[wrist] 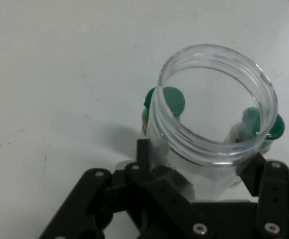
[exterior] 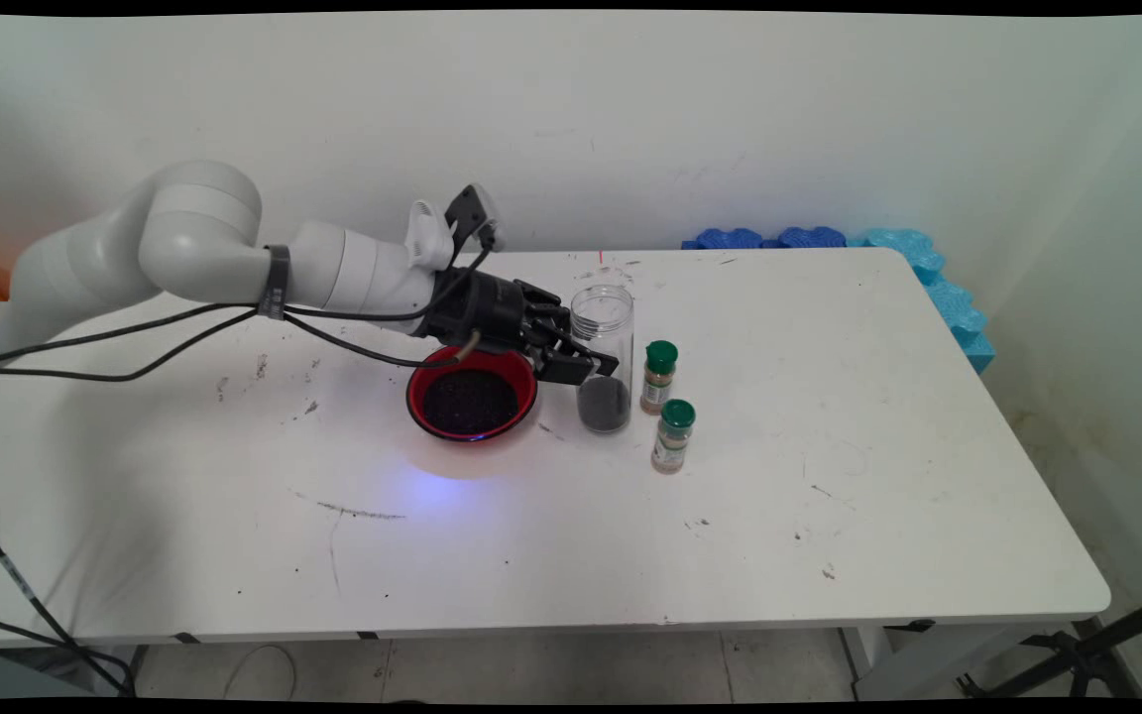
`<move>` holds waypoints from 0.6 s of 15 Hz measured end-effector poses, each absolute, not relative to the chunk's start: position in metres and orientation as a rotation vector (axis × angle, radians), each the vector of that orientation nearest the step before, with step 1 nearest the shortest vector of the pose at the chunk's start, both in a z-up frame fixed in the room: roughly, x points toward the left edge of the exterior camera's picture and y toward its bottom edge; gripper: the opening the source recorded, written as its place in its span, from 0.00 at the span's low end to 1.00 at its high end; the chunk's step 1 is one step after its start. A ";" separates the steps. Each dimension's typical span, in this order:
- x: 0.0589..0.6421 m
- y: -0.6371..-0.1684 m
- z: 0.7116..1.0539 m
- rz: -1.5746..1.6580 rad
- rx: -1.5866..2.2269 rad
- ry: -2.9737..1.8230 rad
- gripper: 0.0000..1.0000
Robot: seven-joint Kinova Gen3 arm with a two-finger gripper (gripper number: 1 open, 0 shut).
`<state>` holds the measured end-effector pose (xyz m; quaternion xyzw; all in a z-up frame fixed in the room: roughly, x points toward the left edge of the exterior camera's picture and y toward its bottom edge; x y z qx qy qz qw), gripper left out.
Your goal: Place the picked object on the table
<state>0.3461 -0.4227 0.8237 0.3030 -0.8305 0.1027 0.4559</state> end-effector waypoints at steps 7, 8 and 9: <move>0.345 -0.424 0.818 0.257 0.748 -2.047 1.00; 0.345 -0.423 0.818 0.258 0.747 -2.047 1.00; 0.345 -0.423 0.817 0.257 0.746 -2.047 1.00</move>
